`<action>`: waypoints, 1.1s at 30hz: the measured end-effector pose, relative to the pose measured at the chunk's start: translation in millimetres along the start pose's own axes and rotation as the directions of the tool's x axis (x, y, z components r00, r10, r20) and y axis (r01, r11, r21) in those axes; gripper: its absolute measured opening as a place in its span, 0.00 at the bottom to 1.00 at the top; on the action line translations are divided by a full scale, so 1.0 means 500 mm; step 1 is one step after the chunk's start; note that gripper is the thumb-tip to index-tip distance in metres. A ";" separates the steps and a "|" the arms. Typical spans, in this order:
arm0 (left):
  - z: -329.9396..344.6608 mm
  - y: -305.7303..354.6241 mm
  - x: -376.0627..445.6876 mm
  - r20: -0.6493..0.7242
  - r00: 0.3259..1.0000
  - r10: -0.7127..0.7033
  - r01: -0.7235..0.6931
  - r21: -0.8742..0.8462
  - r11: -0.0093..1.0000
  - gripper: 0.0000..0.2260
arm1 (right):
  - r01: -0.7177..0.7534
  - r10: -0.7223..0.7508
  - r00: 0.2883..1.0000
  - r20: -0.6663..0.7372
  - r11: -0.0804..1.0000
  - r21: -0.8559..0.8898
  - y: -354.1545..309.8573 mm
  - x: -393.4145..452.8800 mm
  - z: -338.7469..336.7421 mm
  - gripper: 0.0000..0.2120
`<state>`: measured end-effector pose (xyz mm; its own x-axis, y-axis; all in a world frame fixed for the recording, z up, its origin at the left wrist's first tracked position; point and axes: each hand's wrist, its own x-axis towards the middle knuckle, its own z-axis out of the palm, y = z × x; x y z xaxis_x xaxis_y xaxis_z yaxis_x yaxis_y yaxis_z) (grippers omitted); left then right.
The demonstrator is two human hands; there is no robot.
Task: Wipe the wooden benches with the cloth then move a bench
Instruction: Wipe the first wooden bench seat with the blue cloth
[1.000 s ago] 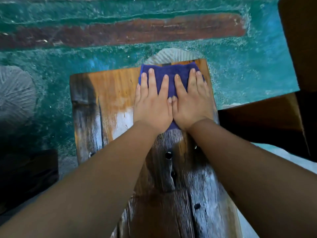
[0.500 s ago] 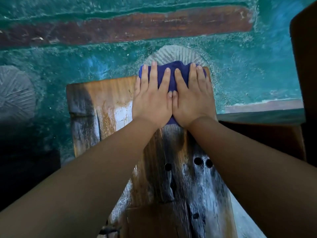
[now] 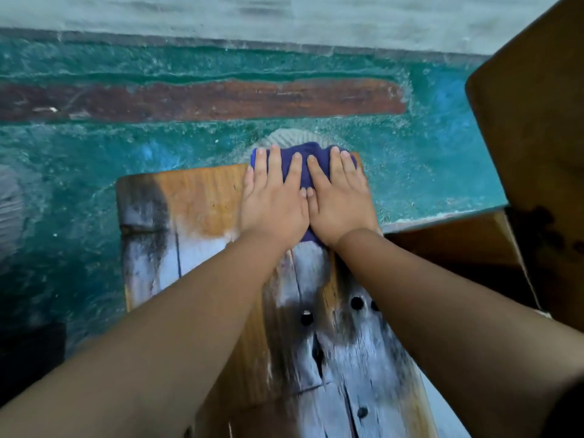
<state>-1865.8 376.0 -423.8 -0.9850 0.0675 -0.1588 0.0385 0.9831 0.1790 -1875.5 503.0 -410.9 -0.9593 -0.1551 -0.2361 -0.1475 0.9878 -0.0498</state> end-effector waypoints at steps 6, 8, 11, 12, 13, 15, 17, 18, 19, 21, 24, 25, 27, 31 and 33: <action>-0.003 -0.113 -0.231 0.074 0.997 -0.024 0.025 -0.007 1.000 0.27 | -0.008 0.001 0.999 0.049 0.992 0.128 -0.160 -0.189 0.055 0.30; -0.006 -0.164 -0.339 0.076 0.994 -0.078 0.078 0.008 0.997 0.27 | 0.028 -0.038 0.997 0.061 0.987 0.158 -0.233 -0.272 0.068 0.30; -0.001 -0.209 -0.474 0.117 0.976 -0.182 0.180 0.028 0.983 0.27 | 0.083 -0.104 0.986 0.127 0.984 0.157 -0.310 -0.371 0.081 0.30; 0.001 -0.214 -0.511 0.134 0.967 -0.216 0.214 0.029 0.976 0.27 | 0.109 -0.130 0.981 0.143 0.983 0.147 -0.325 -0.399 0.084 0.30; 0.004 -0.215 -0.539 0.143 0.959 -0.243 0.242 0.026 0.970 0.27 | 0.131 -0.151 0.977 0.152 0.982 0.136 -0.334 -0.421 0.088 0.29; 0.006 -0.214 -0.569 0.153 0.952 -0.263 0.262 0.029 0.965 0.27 | 0.143 -0.164 0.971 0.174 0.982 0.127 -0.341 -0.447 0.092 0.29; 0.007 -0.215 -0.570 0.161 0.953 -0.258 0.256 0.030 0.966 0.27 | 0.153 -0.174 0.971 0.163 0.979 0.133 -0.338 -0.444 0.093 0.29; 0.007 -0.219 -0.560 0.160 0.954 -0.254 0.253 0.027 0.967 0.27 | 0.169 -0.190 0.969 0.157 0.976 0.139 -0.336 -0.432 0.094 0.29; 0.007 -0.224 -0.547 0.160 0.954 -0.255 0.256 0.014 0.967 0.27 | 0.189 -0.211 0.964 0.159 0.971 0.145 -0.334 -0.417 0.095 0.29; 0.001 -0.235 -0.507 0.152 0.954 -0.260 0.264 -0.009 0.965 0.27 | 0.224 -0.245 0.959 0.143 0.963 0.149 -0.332 -0.370 0.092 0.29; -0.010 -0.266 -0.409 0.114 0.960 -0.257 0.262 -0.030 0.965 0.28 | 0.234 -0.249 0.963 0.100 0.962 0.143 -0.341 -0.268 0.080 0.30; -0.016 -0.279 -0.371 0.101 0.963 -0.250 0.255 -0.039 0.966 0.28 | 0.234 -0.246 0.966 0.084 0.962 0.139 -0.345 -0.231 0.073 0.29; -0.025 -0.308 -0.301 0.078 0.970 -0.229 0.233 -0.045 0.971 0.28 | 0.232 -0.242 0.968 0.068 0.964 0.126 -0.354 -0.157 0.061 0.30; -0.037 -0.351 -0.186 0.040 0.975 -0.220 0.222 -0.066 0.973 0.29 | 0.249 -0.256 0.965 0.060 0.964 0.093 -0.367 -0.034 0.039 0.30; -0.050 -0.369 -0.128 0.041 0.979 -0.198 0.201 -0.072 0.977 0.29 | 0.226 -0.233 0.971 0.063 0.970 0.091 -0.376 0.018 0.024 0.29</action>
<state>-1814.2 185.9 -422.2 -0.9653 -0.1216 -0.2311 -0.1721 0.9618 0.2131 -1853.4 315.7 -415.2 -0.8814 -0.3811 -0.2790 -0.3384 0.9216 -0.1898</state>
